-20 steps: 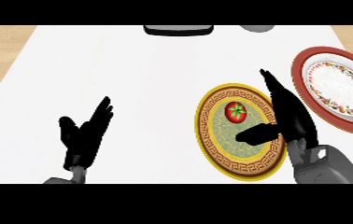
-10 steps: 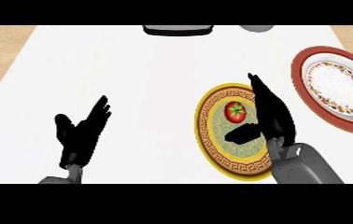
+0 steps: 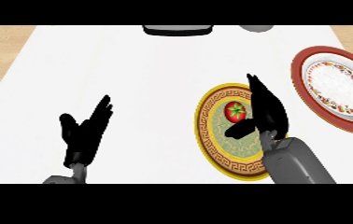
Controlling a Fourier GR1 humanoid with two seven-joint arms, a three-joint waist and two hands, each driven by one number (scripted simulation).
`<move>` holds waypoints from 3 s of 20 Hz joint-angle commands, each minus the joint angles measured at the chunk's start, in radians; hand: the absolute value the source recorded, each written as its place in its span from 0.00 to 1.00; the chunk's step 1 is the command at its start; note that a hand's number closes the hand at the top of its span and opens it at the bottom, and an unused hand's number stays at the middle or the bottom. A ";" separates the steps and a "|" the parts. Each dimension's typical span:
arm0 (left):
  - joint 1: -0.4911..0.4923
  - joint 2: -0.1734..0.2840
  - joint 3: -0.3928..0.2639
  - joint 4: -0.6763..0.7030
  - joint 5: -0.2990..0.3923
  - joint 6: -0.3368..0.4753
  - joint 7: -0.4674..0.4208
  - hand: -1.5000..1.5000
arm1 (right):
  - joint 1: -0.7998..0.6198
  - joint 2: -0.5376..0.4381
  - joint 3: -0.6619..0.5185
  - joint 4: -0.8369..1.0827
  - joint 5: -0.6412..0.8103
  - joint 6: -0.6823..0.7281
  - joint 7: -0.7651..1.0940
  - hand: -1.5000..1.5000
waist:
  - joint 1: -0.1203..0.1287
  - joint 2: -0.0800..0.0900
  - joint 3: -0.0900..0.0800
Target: Pick the tomato from the plate and place it in the plate
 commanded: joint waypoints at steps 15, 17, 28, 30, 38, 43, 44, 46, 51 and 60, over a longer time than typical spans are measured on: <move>0.061 -0.031 0.027 -0.028 -0.031 -0.042 0.032 0.50 | -0.035 0.063 -0.056 0.300 0.136 0.016 -0.275 1.00 | 0.003 0.005 -0.005; 0.070 -0.041 0.017 -0.030 -0.054 -0.031 0.035 0.50 | 0.011 0.046 -0.038 0.173 0.164 0.062 -0.224 1.00 | -0.002 0.004 -0.005; 0.124 -0.010 0.087 0.005 -0.010 -0.041 -0.005 0.50 | 0.437 -0.267 0.200 -0.437 0.101 -0.054 -0.807 1.00 | -0.095 -0.019 -0.005; 0.107 -0.015 0.072 -0.027 -0.026 -0.030 0.006 0.50 | 0.515 -0.323 0.137 -0.522 0.083 -0.145 -0.876 1.00 | -0.089 -0.014 -0.003; 0.095 -0.014 0.080 -0.032 -0.009 -0.047 0.022 0.50 | 0.818 -0.347 -0.162 -0.673 -0.241 -0.325 -1.020 1.00 | -0.053 -0.001 -0.003; 0.087 -0.043 0.034 -0.039 -0.043 -0.038 0.019 0.50 | 0.800 -0.347 -0.399 -0.563 -0.571 -0.256 -1.111 1.00 | -0.024 0.004 -0.002; 0.088 -0.016 0.067 -0.024 -0.015 -0.065 0.024 0.50 | 0.816 -0.360 -0.455 -0.571 -0.638 -0.229 -1.137 1.00 | -0.027 0.003 -0.003; 0.081 -0.017 0.063 -0.050 -0.010 -0.063 0.055 0.50 | 0.788 -0.350 -0.517 -0.503 -0.752 -0.173 -1.173 1.00 | -0.017 0.003 -0.003; 0.030 -0.033 0.048 -0.008 -0.044 -0.059 0.040 0.50 | 0.555 -0.359 -0.620 -0.125 -0.788 -0.107 -1.292 1.00 | 0.008 0.008 -0.003; -0.034 -0.070 0.047 0.057 -0.067 -0.044 0.025 0.50 | 0.149 -0.388 -0.692 0.492 -0.714 -0.124 -1.487 1.00 | 0.026 0.015 -0.002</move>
